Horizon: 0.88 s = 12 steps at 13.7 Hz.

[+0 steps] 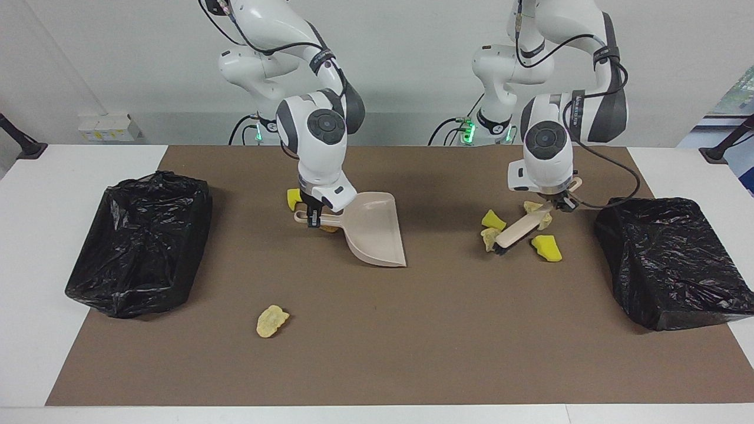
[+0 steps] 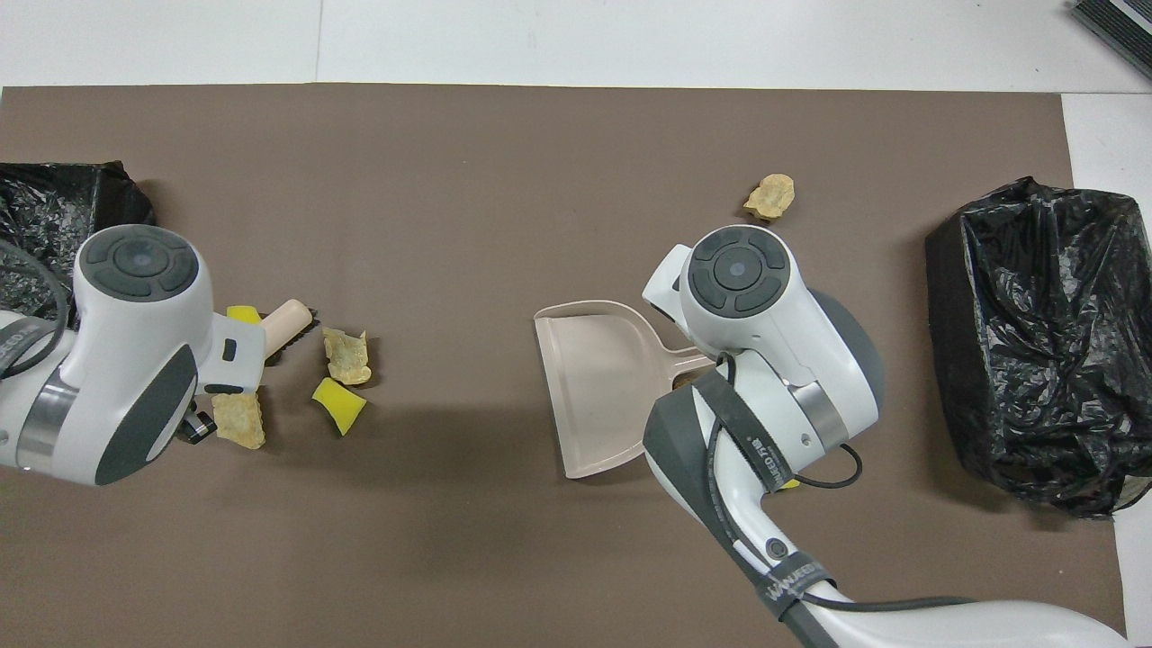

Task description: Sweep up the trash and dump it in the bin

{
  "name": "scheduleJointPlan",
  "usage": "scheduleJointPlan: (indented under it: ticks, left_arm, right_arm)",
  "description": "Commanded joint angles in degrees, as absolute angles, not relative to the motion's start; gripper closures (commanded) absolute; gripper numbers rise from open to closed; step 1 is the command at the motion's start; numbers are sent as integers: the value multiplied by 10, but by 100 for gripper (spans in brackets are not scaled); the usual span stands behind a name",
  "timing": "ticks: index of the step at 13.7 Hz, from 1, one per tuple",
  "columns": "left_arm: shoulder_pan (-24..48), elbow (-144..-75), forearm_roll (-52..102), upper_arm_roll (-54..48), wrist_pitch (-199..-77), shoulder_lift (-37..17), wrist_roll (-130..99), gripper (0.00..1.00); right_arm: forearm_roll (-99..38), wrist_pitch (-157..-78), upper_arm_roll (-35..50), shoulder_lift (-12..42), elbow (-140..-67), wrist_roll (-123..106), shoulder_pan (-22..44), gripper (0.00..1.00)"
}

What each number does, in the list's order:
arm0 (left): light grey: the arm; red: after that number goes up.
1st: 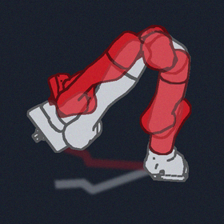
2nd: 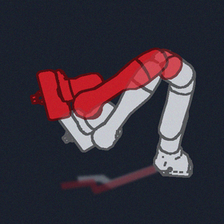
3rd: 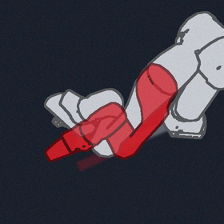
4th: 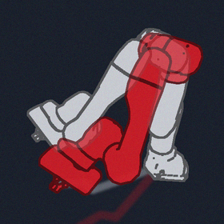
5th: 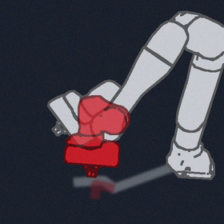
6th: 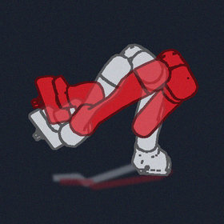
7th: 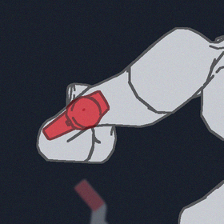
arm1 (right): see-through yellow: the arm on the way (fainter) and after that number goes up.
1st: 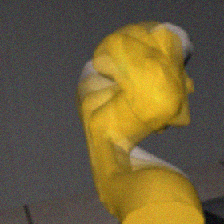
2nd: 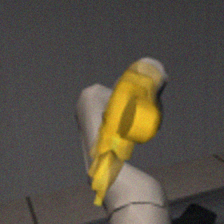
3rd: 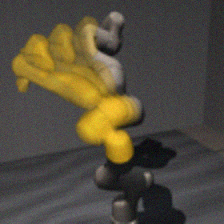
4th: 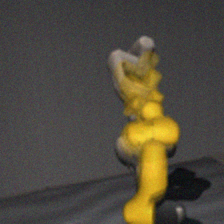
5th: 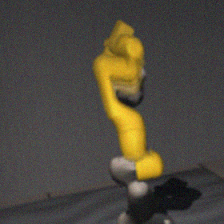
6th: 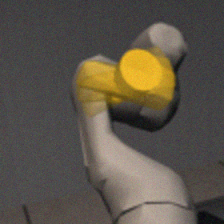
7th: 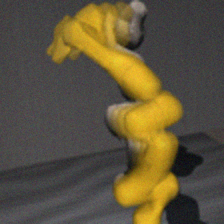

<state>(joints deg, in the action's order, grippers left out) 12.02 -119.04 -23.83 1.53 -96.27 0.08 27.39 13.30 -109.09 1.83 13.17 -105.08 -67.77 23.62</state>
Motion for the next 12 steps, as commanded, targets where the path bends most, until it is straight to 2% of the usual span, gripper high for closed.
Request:
scheduleJointPlan:
  ticks: [1, 5, 8, 12]
  left_arm:
    - [90, -1243, -227, 15, -976, 38, 181, 100]
    - [54, -1273, -226, 14, -997, 52, 9, 100]
    - [49, -1342, -225, 14, -1063, 69, -75, 100]
    - [74, -1352, -192, 13, -1090, 55, -135, 100]
  right_arm:
    - [147, -1093, 21, 112, -1065, -686, 250, 100]
    - [148, -1051, 20, 107, -1061, -574, 279, 100]
    - [147, -1028, 21, 105, -1063, -506, 283, 100]
    - [140, -1034, 21, 105, -1065, -505, 281, 100]
